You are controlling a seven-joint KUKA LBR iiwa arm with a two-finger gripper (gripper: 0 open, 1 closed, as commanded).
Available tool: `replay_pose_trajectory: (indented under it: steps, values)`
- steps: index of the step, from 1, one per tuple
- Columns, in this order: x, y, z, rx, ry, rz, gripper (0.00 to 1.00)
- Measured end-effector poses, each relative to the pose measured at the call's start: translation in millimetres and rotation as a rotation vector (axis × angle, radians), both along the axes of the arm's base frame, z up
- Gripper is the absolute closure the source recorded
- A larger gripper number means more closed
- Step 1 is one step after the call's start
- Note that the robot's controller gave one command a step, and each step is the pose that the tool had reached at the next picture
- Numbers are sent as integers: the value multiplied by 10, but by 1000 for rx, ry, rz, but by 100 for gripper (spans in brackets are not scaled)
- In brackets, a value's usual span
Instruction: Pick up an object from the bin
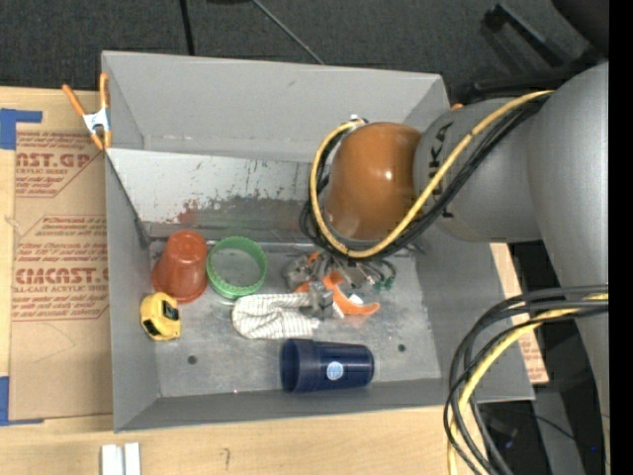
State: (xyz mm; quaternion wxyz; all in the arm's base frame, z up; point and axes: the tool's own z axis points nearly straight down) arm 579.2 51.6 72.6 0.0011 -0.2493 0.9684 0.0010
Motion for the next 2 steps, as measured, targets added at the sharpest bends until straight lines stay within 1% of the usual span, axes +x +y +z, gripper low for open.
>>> replay_pose_trajectory:
  steps: [1,2]
  values:
    - [-8,1,84,-1,3,0,100]
    - [2,5,223,-1,0,0,100]
